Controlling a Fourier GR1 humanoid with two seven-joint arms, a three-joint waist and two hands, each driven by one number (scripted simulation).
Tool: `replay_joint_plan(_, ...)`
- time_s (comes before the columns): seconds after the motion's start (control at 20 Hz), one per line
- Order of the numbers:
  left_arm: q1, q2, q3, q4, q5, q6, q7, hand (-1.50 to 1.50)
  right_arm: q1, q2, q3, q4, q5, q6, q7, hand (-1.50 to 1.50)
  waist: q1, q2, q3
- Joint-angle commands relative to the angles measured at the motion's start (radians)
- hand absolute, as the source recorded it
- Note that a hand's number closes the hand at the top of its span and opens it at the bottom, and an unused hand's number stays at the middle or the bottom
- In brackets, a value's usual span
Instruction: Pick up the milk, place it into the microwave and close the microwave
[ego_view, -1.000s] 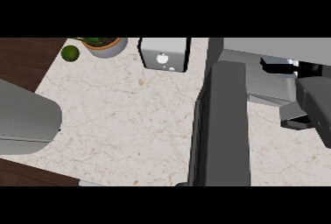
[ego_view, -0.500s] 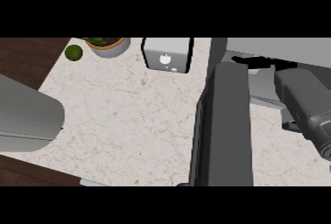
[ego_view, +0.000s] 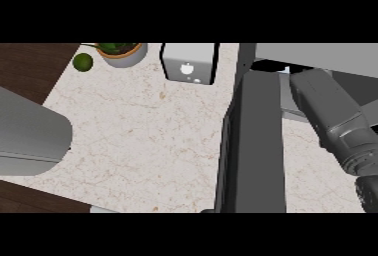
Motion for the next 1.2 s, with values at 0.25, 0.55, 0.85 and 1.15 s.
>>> replay_joint_plan(0.25, 0.006, -0.016, -0.026, 0.026, -0.029, -0.013, 0.006, -1.50, -0.039, 0.069, -0.030, -0.031, -0.020, -0.052, -0.006, -1.50, -0.038, -0.019, 0.000)
replay_joint_plan(0.55, 0.022, -0.058, -0.063, 0.057, -0.072, -0.035, -0.005, -1.50, -0.026, 0.045, -0.063, -0.046, -0.042, -0.108, -0.025, -1.50, -0.067, -0.023, -0.001)
replay_joint_plan(0.85, 0.059, -0.126, -0.096, 0.042, -0.146, -0.071, -0.046, -1.50, 0.023, 0.020, -0.046, -0.030, -0.022, -0.019, -0.046, -1.50, -0.100, -0.043, -0.002)
replay_joint_plan(1.15, 0.067, -0.169, -0.169, 0.048, -0.180, -0.126, -0.063, -1.50, 0.103, -0.002, -0.088, -0.046, -0.066, 0.121, -0.123, -1.50, -0.132, -0.053, -0.001)
